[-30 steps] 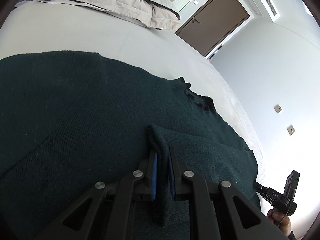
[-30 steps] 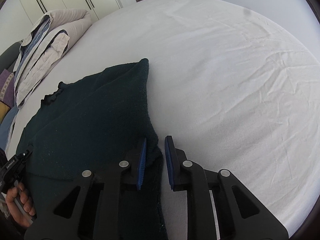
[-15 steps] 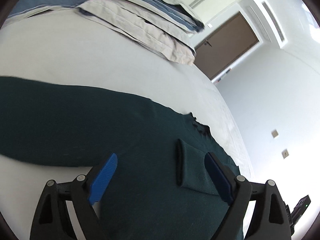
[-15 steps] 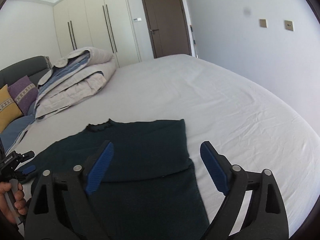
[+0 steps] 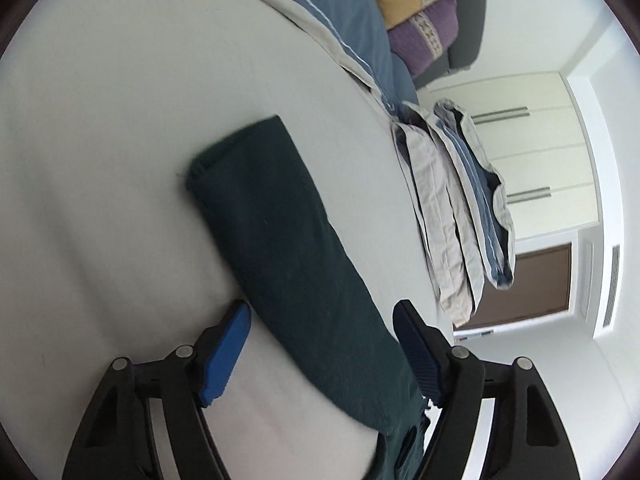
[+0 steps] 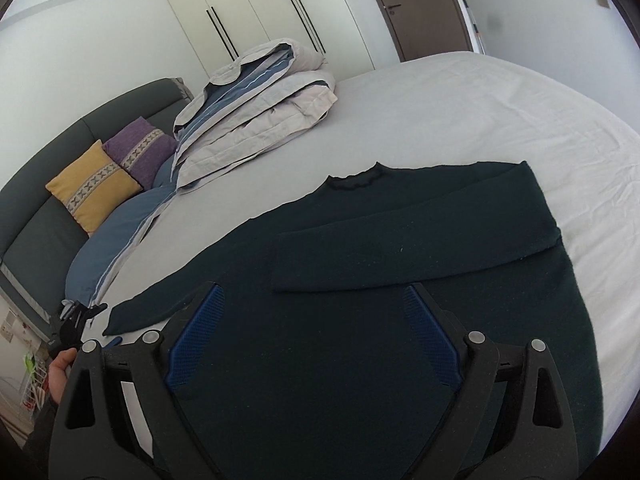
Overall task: Fold small clothes
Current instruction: 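Grasp the other sleeve cuff with the left gripper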
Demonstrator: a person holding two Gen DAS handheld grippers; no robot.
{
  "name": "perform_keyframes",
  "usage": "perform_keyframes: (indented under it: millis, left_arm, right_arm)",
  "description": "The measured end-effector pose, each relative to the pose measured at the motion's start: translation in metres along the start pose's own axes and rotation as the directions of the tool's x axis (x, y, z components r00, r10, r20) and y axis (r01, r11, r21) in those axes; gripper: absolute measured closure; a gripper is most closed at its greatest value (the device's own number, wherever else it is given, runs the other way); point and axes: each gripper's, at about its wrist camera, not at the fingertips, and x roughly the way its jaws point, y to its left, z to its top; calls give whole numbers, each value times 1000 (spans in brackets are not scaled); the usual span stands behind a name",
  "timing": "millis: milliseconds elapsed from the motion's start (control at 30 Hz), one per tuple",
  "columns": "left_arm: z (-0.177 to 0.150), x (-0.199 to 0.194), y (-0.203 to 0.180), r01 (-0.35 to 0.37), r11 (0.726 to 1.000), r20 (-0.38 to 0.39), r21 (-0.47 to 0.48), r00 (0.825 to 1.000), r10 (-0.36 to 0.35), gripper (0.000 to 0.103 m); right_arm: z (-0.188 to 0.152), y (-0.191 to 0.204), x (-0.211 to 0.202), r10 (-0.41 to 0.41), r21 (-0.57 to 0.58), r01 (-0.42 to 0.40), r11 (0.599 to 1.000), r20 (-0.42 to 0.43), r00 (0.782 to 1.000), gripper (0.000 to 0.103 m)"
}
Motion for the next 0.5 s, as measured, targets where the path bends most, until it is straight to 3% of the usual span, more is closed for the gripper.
perform_keyframes:
  millis: [100, 200, 267, 300, 333, 400, 500]
  left_arm:
    - [20, 8, 11, 11, 998, 39, -66, 999, -9, 32]
    - [32, 18, 14, 1, 994, 62, -113, 998, 6, 43]
    - [38, 22, 16, -49, 989, 60, -141, 997, 58, 70]
    - [38, 23, 17, -83, 985, 54, -149, 994, 92, 91]
    - [37, 23, 14, -103, 984, 55, -147, 992, 112, 95]
    - [29, 18, -1, -131, 989, 80, -67, 987, 137, 95]
    - [-1, 22, -59, -153, 970, 95, 190, 986, 137, 95]
  right_arm:
    - [-2, -4, -7, 9, 49, -10, 999, 15, 1000, 14]
    - [0, -20, -13, 3, 91, -5, 996, 23, 1000, 19]
    - [-1, -32, -17, -7, 116, 4, 993, 28, 1000, 21]
    - [-2, -38, -19, -14, 126, 10, 992, 28, 1000, 22]
    - [-4, -45, -20, -24, 138, 20, 990, 30, 999, 22]
    - [-9, -59, -23, -38, 163, 34, 986, 27, 999, 22]
    - [-21, -80, -27, -56, 200, 50, 979, 23, 998, 22]
